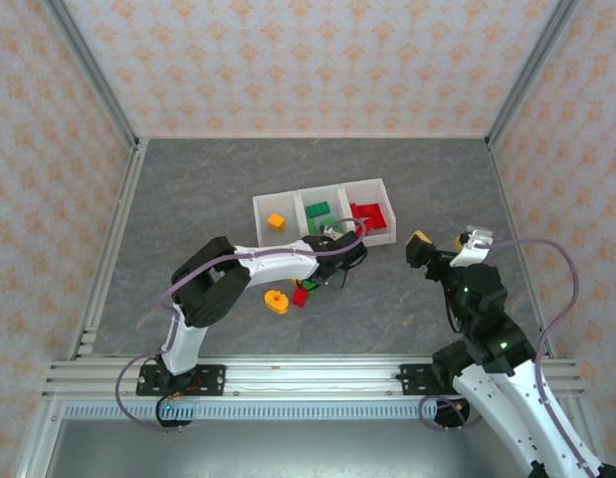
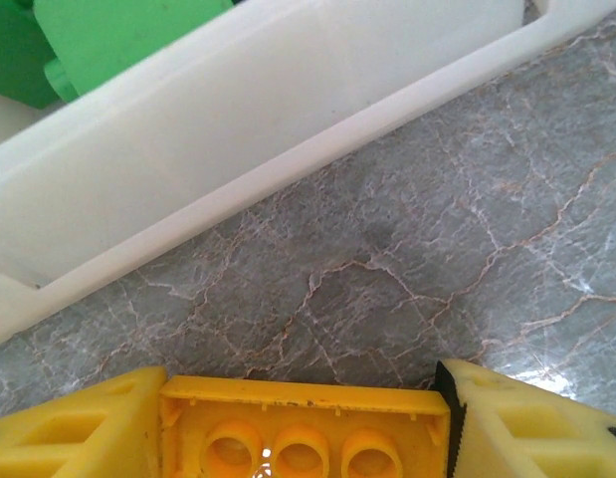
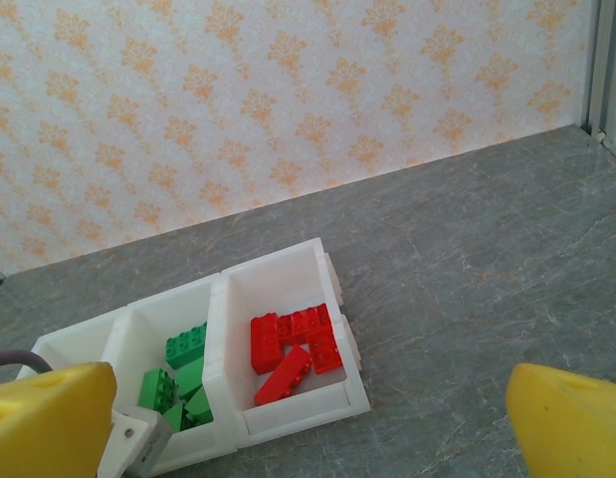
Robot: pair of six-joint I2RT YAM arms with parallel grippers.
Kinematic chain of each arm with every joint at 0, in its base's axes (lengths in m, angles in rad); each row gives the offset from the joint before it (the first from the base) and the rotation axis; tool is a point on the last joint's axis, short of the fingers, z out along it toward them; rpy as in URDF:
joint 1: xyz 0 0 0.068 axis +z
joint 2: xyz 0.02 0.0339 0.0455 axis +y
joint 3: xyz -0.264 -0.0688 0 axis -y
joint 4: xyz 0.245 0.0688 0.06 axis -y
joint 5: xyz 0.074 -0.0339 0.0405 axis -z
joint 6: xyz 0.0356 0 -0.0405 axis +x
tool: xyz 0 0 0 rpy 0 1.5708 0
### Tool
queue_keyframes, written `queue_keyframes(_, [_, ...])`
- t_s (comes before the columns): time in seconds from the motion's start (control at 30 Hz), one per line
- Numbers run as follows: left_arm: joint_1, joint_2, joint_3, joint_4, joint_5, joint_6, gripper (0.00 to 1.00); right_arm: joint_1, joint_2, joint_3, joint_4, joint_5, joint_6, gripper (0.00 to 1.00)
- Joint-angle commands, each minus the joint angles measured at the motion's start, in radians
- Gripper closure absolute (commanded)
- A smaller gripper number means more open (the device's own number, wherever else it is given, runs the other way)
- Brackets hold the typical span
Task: Sort the legos into containers by color
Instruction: Pick up the lego from the center of the table.
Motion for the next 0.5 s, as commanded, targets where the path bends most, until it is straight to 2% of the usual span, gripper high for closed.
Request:
queue_keyframes(0.0, [0.006, 0.011, -0.029, 0.017, 0.019, -0.034, 0.42, -0.001, 0.003, -0.008, 0.019, -0.002, 0.011, 0.0])
queue_keyframes(0.33, [0.009, 0.024, -0.023, -0.038, -0.037, -0.048, 0.22, -0.001, 0.004, -0.008, 0.018, -0.003, 0.01, 0.0])
queue_keyframes(0.47, [0.014, 0.019, -0.049, -0.022, -0.023, -0.057, 0.21, -0.001, 0.005, -0.008, 0.018, -0.005, 0.01, 0.0])
